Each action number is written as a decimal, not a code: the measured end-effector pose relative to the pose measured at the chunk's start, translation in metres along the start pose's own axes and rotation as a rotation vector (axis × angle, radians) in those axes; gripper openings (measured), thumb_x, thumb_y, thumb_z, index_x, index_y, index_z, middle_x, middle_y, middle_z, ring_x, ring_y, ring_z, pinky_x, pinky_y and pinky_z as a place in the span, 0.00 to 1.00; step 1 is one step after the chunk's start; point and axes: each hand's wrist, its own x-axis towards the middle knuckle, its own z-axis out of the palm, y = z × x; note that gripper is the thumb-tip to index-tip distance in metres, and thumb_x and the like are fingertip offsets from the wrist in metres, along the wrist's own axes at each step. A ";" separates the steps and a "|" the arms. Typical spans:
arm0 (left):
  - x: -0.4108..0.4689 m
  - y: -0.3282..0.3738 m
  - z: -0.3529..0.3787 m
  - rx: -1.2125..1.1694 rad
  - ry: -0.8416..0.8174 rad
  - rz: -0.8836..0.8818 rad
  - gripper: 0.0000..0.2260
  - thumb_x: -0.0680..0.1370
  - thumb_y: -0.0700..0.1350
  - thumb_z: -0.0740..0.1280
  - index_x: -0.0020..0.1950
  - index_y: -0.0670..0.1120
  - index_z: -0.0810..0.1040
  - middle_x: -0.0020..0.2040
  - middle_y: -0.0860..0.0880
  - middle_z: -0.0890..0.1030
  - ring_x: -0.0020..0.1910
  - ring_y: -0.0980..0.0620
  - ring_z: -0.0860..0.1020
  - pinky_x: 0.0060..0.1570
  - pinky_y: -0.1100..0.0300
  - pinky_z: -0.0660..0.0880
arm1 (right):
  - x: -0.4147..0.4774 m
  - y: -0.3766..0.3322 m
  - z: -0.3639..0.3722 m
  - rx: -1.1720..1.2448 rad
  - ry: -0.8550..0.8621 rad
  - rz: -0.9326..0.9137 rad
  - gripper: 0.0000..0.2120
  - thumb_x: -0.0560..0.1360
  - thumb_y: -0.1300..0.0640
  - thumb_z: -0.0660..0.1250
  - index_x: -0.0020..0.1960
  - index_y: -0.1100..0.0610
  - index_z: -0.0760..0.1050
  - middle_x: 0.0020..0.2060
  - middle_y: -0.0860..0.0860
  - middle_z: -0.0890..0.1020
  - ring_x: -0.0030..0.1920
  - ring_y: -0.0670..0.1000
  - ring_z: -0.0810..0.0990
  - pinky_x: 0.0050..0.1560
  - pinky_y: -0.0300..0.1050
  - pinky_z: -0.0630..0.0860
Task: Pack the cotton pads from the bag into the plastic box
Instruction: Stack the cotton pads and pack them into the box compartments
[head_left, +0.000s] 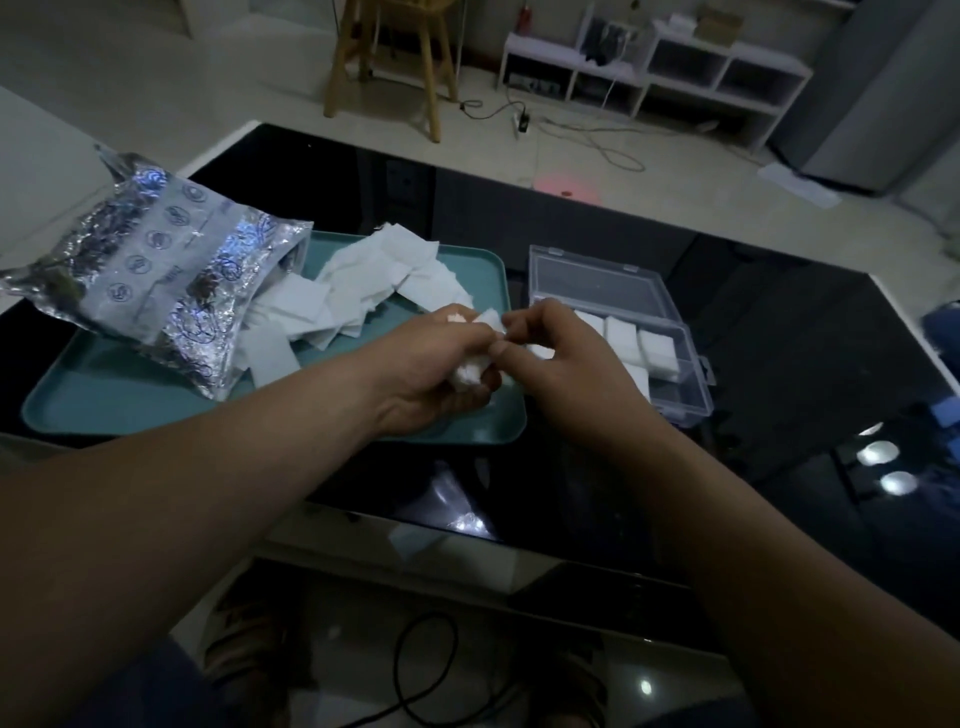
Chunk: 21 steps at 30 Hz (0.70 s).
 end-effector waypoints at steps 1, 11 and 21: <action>-0.001 -0.001 0.004 0.008 -0.045 -0.010 0.04 0.82 0.38 0.63 0.50 0.46 0.73 0.38 0.45 0.76 0.32 0.52 0.73 0.28 0.64 0.70 | 0.000 0.003 -0.003 0.088 0.000 0.045 0.07 0.76 0.49 0.71 0.51 0.49 0.77 0.50 0.45 0.85 0.54 0.48 0.83 0.58 0.57 0.80; 0.000 -0.002 0.014 -0.001 -0.253 -0.013 0.10 0.85 0.53 0.62 0.59 0.48 0.77 0.42 0.48 0.77 0.33 0.55 0.72 0.28 0.67 0.64 | 0.007 0.010 -0.023 0.313 0.035 0.098 0.04 0.80 0.60 0.72 0.53 0.55 0.80 0.46 0.58 0.86 0.45 0.55 0.85 0.57 0.62 0.82; 0.001 0.001 0.023 -0.086 -0.340 -0.111 0.21 0.82 0.65 0.58 0.65 0.52 0.77 0.42 0.45 0.79 0.36 0.49 0.79 0.24 0.69 0.68 | 0.018 0.008 -0.038 0.287 -0.059 0.030 0.03 0.78 0.62 0.72 0.50 0.55 0.82 0.44 0.49 0.86 0.45 0.46 0.84 0.49 0.45 0.79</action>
